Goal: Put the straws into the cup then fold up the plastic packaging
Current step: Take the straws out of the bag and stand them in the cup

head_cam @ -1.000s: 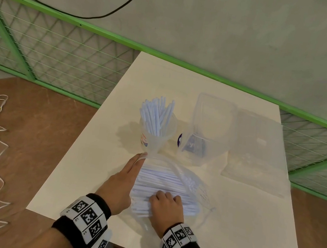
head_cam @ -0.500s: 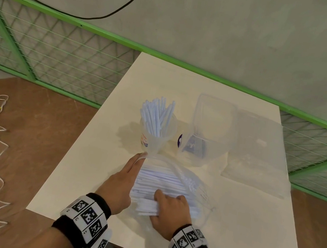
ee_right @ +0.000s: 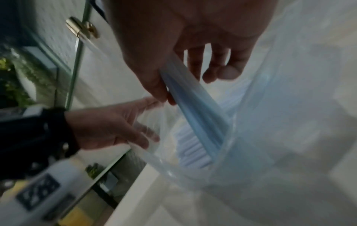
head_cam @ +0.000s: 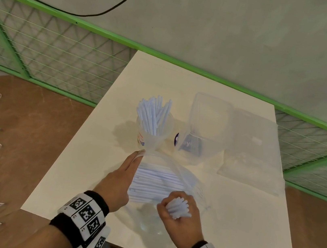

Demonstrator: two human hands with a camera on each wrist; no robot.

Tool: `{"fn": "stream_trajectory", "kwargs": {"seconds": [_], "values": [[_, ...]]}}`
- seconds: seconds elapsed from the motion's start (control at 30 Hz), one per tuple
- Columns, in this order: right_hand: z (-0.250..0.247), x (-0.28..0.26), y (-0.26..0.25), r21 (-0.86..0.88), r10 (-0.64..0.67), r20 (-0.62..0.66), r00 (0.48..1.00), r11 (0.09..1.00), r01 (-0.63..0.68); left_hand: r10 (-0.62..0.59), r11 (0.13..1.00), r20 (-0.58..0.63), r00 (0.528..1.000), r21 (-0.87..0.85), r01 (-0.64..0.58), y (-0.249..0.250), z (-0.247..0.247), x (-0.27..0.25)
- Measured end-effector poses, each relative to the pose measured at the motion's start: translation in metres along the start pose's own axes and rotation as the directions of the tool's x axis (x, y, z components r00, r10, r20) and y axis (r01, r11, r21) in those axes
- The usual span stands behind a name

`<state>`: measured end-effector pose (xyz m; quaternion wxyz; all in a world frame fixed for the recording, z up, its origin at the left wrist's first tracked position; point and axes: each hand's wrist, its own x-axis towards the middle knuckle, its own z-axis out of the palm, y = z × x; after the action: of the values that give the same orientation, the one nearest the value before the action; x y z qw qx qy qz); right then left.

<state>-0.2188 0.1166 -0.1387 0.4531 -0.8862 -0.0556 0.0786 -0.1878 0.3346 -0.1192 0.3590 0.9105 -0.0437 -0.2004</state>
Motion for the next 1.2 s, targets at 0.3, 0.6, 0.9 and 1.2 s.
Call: {"fn": "stream_trajectory", "kwargs": {"seconds": [0.3, 0.6, 0.9, 1.2], "values": [[-0.046, 0.039, -0.046, 0.102, 0.048, -0.018, 0.999, 0.994, -0.046, -0.014, 1.000, 0.003, 1.000, 0.014, 0.014, -0.004, 0.002, 0.000], [-0.111, 0.154, -0.184, -0.040, -0.258, -0.297, 0.919, 0.965, 0.258, -0.020, 1.000, 0.004, 1.000, 0.022, 0.020, -0.006, -0.001, -0.003], [-0.059, 0.207, -0.149, -0.241, 0.058, 0.039, 0.998, 0.969, -0.047, -0.040, 0.999, -0.006, 0.999, 0.022, 0.040, -0.008, -0.008, -0.002], [-0.047, 0.144, -0.133, 0.048, -0.086, -0.234, 0.968, 0.994, 0.100, -0.079, 0.996, 0.028, 0.996, 0.042, 0.078, -0.007, -0.017, -0.001]]}}
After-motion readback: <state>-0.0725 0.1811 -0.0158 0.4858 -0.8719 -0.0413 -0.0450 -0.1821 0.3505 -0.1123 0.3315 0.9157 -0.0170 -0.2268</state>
